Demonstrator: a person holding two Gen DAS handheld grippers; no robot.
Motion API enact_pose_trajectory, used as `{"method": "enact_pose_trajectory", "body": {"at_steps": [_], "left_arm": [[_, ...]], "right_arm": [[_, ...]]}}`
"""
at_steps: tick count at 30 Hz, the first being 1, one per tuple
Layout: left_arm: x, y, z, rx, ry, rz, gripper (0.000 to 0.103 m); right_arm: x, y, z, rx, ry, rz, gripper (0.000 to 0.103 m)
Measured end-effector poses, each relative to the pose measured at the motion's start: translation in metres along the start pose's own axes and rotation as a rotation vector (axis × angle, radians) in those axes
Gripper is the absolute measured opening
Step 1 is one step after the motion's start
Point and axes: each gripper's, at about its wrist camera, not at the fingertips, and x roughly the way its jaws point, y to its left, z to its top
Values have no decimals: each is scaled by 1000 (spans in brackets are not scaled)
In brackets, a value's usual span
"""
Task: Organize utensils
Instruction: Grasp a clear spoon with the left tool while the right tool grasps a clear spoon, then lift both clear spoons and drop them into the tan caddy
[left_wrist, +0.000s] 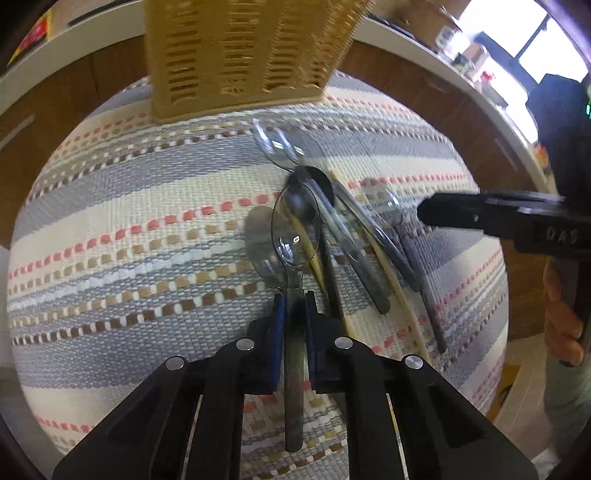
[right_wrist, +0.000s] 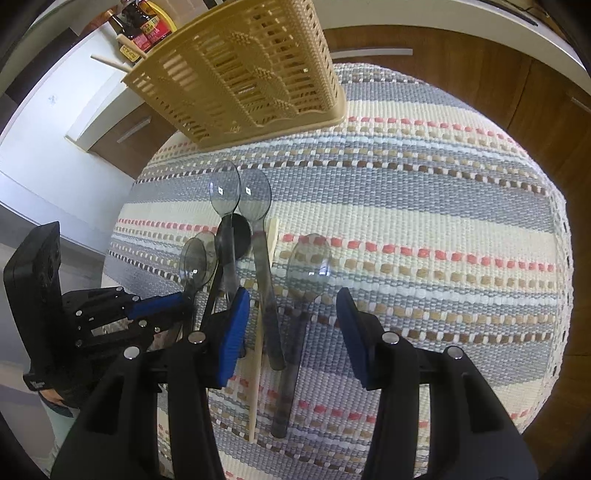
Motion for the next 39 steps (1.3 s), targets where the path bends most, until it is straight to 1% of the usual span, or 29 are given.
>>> {"method": "enact_pose_trajectory", "body": {"at_steps": [1, 4, 6, 7, 9, 10, 12, 14, 16, 18, 20, 24, 25, 26, 27, 29, 31, 33, 34, 36, 39], "left_arm": [[-4, 4, -1, -19, -20, -17, 8], [-19, 19, -4, -80, -65, -100, 8], [-28, 29, -5, -111, -84, -125, 8], [-31, 34, -6, -124, -86, -119, 8], [-35, 44, -9, -142, -81, -75, 8], [-35, 51, -11, -155, -72, -42, 8], [-35, 62, -14, -175, -59, -25, 8], [-33, 73, -16, -198, -45, -10, 8], [-33, 81, -19, -200, -41, 10, 8], [-36, 84, -22, -196, -38, 16, 8], [-36, 83, -20, -184, -36, 31, 9], [-26, 73, -9, -152, -27, 74, 9], [-25, 71, -7, -142, -22, 85, 9], [-25, 70, -6, -134, -16, 90, 10], [-24, 68, -4, -124, -8, 90, 15], [-22, 63, -2, -95, 14, 101, 20], [-19, 58, 0, -65, 37, 130, 20], [-15, 51, 4, -33, 61, 175, 19], [-12, 46, 5, -10, 71, 201, 19], [-7, 38, 8, 24, 83, 265, 11], [-5, 28, 6, 65, 74, 318, 10]], "right_arm": [[2, 2, 2, -4, 5, 5, 35], [9, 7, 7, -8, 5, 9, 34], [12, 14, 14, -28, 3, 3, 34], [15, 18, 18, -45, 3, -3, 34], [22, 25, 25, -72, 12, -25, 34], [27, 27, 28, -82, 26, -35, 34], [36, 32, 30, -108, 46, -47, 33], [43, 38, 32, -143, 58, -66, 27], [51, 45, 34, -175, 80, -91, 27], [59, 49, 35, -201, 102, -124, 26], [63, 54, 37, -220, 104, -139, 25], [73, 66, 47, -244, 128, -165, 25], [75, 69, 49, -253, 133, -177, 22], [77, 70, 50, -253, 139, -191, 13], [78, 69, 52, -248, 143, -196, 11], [79, 68, 55, -233, 148, -172, 10], [77, 63, 56, -226, 141, -161, 10], [74, 58, 56, -211, 125, -137, 10], [72, 56, 56, -205, 113, -133, 10], [62, 48, 56, -195, 89, -116, 10], [45, 39, 53, -188, 53, -90, 10]]}}
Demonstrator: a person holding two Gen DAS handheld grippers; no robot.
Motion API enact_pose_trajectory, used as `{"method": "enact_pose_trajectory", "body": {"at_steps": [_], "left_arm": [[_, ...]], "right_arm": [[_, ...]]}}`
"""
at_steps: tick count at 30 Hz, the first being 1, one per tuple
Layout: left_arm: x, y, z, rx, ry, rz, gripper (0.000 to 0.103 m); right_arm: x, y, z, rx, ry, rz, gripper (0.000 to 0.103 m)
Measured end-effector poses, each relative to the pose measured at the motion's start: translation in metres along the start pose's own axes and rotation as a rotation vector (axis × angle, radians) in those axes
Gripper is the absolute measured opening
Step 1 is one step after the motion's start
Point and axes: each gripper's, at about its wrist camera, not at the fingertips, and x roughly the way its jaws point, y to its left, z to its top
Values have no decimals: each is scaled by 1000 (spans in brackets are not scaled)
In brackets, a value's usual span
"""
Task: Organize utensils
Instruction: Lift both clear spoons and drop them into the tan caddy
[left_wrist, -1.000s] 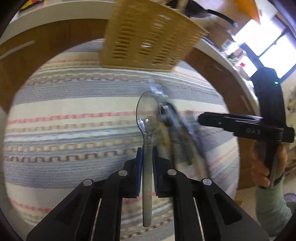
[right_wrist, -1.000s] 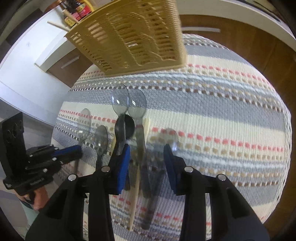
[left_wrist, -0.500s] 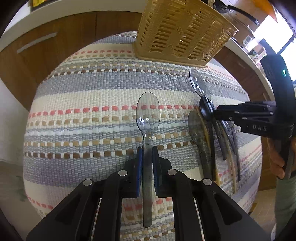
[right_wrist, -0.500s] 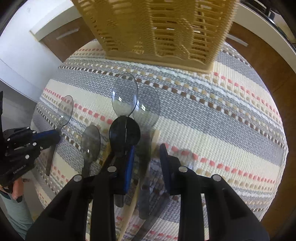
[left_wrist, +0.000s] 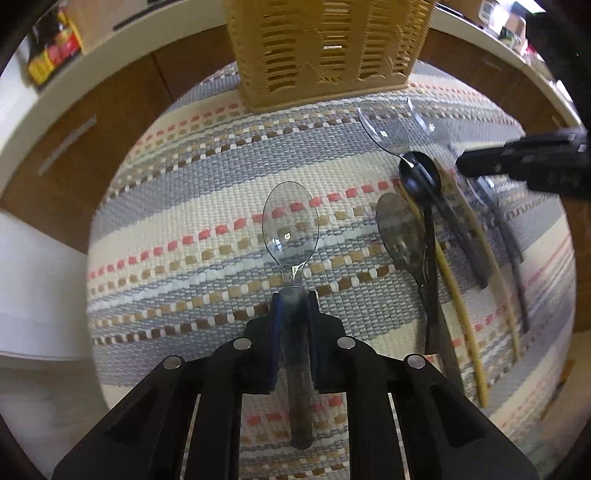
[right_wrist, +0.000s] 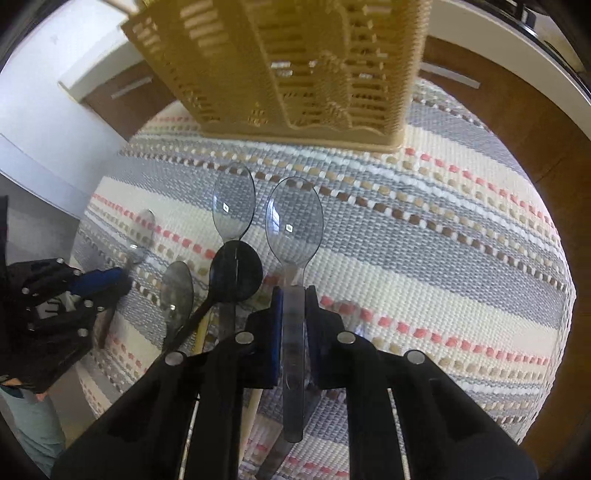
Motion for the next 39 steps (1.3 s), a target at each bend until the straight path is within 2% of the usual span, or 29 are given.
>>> {"method": "enact_pose_trajectory", "body": {"at_steps": [2, 3, 6, 7, 11, 16, 19, 21, 25, 31, 39], "left_arm": [[-5, -9, -4, 11, -54, 95, 10], [-7, -13, -4, 13, -72, 104, 10], [-32, -13, -2, -26, -176, 50, 10], [-49, -12, 1, -40, -234, 26, 10], [-110, -3, 12, -81, -442, -61, 10], [-179, 17, 41, -150, -717, -165, 10], [-200, 29, 62, -192, -835, -198, 10], [-205, 31, 78, -216, -886, -230, 10], [-210, 37, 101, -241, -1010, -215, 10], [-183, 50, 134, -263, -1057, -174, 10], [-120, 55, 157, -275, -1047, -121, 10]], "right_arm": [[-13, -9, -4, -5, -33, 14, 10], [-20, -11, -5, -11, -51, 21, 10], [-47, -13, -8, -37, -115, 53, 10], [-59, -11, -10, -47, -139, 62, 10], [-115, -6, -11, -104, -314, 74, 10], [-175, 8, 6, -149, -564, 63, 10], [-198, 16, 19, -157, -685, 49, 10], [-207, 15, 31, -148, -740, 48, 10], [-213, 9, 56, -119, -841, 15, 10], [-186, -9, 97, -71, -910, -39, 10], [-136, -29, 121, -50, -909, -101, 10]]}}
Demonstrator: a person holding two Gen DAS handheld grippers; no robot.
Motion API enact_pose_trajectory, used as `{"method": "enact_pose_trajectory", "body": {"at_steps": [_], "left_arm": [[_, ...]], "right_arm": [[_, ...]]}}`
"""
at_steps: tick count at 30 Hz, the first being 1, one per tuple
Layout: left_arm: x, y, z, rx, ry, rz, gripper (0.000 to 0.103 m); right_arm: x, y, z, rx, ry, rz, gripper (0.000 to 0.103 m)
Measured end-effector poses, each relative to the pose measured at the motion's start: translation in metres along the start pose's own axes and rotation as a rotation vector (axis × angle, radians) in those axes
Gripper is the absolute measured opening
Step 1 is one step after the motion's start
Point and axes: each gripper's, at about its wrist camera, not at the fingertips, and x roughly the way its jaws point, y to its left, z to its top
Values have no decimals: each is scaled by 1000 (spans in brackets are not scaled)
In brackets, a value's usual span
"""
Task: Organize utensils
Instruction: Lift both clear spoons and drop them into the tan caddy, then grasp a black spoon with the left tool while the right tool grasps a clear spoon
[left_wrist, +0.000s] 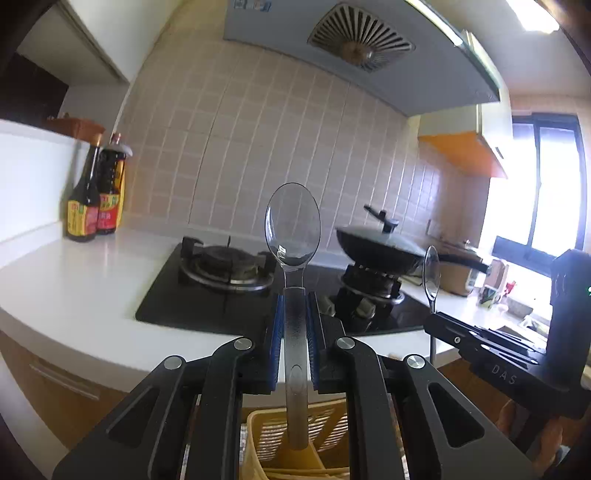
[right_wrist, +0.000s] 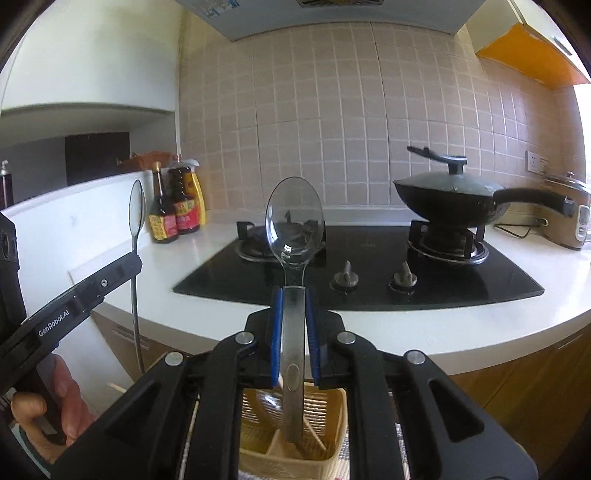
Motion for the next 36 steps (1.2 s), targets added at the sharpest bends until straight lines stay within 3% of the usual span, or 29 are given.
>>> {"method": "enact_pose_trajectory", "body": {"at_steps": [7, 9, 12, 14, 18, 24, 27, 31, 34, 36], "left_arm": [[8, 6, -24, -5, 28, -37, 11], [4, 5, -26, 2, 34, -46, 21], [-9, 2, -27, 15, 38, -58, 28], [-22, -1, -25, 24, 36, -63, 29], [-63, -6, -16, 31, 14, -88, 41], [-120, -22, -2, 38, 35, -162, 43], [-137, -31, -4, 56, 110, -196, 45], [-140, -43, -31, 111, 333, -219, 47], [-130, -52, -68, 203, 527, -166, 47], [-124, -55, -93, 263, 615, -128, 47]], "right_arm": [[5, -4, -21, -16, 24, 16, 11], [1, -4, -24, -10, 33, 28, 12], [-14, -4, -26, 0, 38, 39, 24], [-27, -5, -26, 12, 38, 47, 25], [-61, -3, -24, 22, 54, 67, 26], [-105, 9, -21, 23, 135, 48, 26], [-122, 12, -24, 35, 194, 33, 26], [-133, 15, -42, 60, 316, 34, 26], [-129, 16, -63, 92, 442, 61, 26], [-124, 17, -76, 108, 504, 82, 26]]}}
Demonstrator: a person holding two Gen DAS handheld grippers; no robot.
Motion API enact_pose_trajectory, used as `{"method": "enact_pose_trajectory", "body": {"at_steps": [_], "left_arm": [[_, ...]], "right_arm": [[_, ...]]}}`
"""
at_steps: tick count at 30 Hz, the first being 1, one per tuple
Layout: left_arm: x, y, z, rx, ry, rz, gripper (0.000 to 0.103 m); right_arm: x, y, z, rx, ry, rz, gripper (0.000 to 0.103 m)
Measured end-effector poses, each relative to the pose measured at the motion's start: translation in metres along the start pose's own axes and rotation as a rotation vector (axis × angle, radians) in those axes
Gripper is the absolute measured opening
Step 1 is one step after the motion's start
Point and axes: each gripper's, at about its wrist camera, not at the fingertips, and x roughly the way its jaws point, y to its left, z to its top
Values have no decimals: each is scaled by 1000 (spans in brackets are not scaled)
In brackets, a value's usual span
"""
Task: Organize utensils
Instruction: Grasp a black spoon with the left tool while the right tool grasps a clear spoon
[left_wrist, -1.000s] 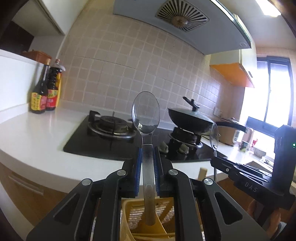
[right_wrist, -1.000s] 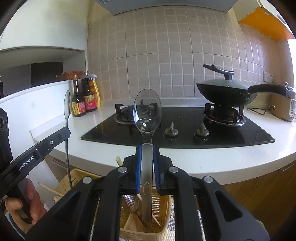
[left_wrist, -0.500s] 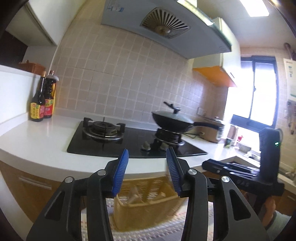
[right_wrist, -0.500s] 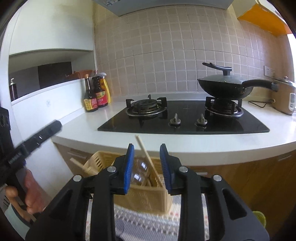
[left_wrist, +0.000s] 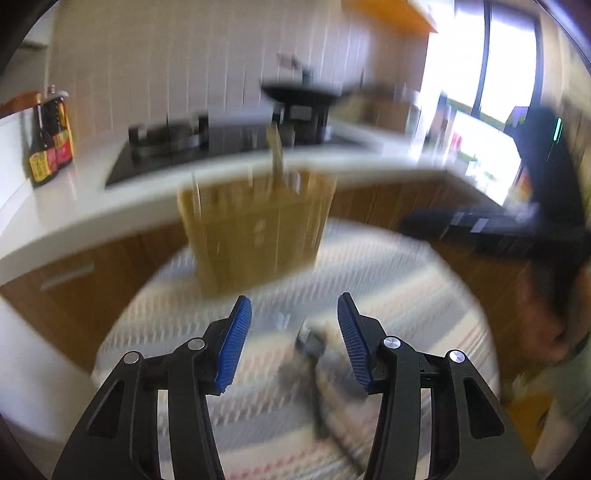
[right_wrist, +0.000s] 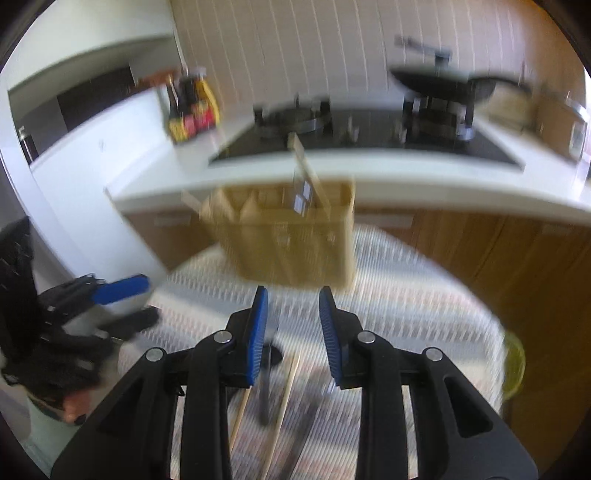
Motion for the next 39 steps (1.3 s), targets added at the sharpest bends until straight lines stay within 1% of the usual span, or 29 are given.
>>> {"method": "enact_pose_trajectory", "body": {"at_steps": [1, 3, 4, 6, 8, 11, 12, 14, 15, 18, 20, 22, 24, 25, 28, 30, 31, 34, 37, 39], "left_arm": [[12, -2, -9, 11, 65, 0, 47], [29, -2, -23, 10, 152, -22, 46], [39, -4, -32, 15, 202, -45, 46], [49, -6, -41, 29, 254, -67, 46], [58, -9, -50, 45, 291, -74, 45], [71, -11, -59, 47, 325, -76, 44], [75, -11, -61, 41, 335, -74, 41], [81, -10, -64, 28, 347, -80, 36], [83, -7, -64, 21, 352, -81, 35], [91, -6, -66, 13, 372, -86, 33], [93, -5, -67, 19, 378, -82, 33], [98, -6, -67, 19, 388, -75, 31], [105, -13, -67, 32, 386, -56, 29], [106, -15, -67, 37, 385, -48, 28], [110, -22, -67, 44, 384, -30, 23], [111, -28, -69, 45, 378, -12, 17], [113, -33, -72, 48, 381, 11, 16], [111, -46, -79, 53, 352, 52, 16], [107, -46, -85, -2, 333, 35, 12], [99, -39, -88, -51, 303, 11, 8]], "right_arm": [[8, 0, -6, 2, 37, 4, 26], [22, 3, -14, -9, 90, -4, 26], [32, 5, -17, -14, 122, 7, 26], [50, 5, -20, 1, 172, 40, 30], [68, 5, -22, 21, 213, 83, 47], [94, 6, -20, 36, 258, 109, 48], [102, 8, -19, 38, 272, 115, 48], [123, 12, -18, 35, 323, 126, 48], [130, 14, -17, 32, 335, 126, 48], [148, 26, -13, -13, 369, 102, 48], [159, 32, -12, -31, 403, 68, 48], [169, 34, -13, -38, 419, 58, 48], [176, 35, -14, -47, 426, 41, 45], [179, 37, -15, -52, 429, 35, 40], [182, 41, -14, -76, 417, 16, 33], [184, 43, -15, -90, 413, 11, 28], [185, 44, -16, -98, 410, 7, 25], [187, 47, -20, -112, 386, 9, 24], [176, 37, -21, -100, 347, 14, 23], [167, 29, -20, -74, 321, 36, 23]]}}
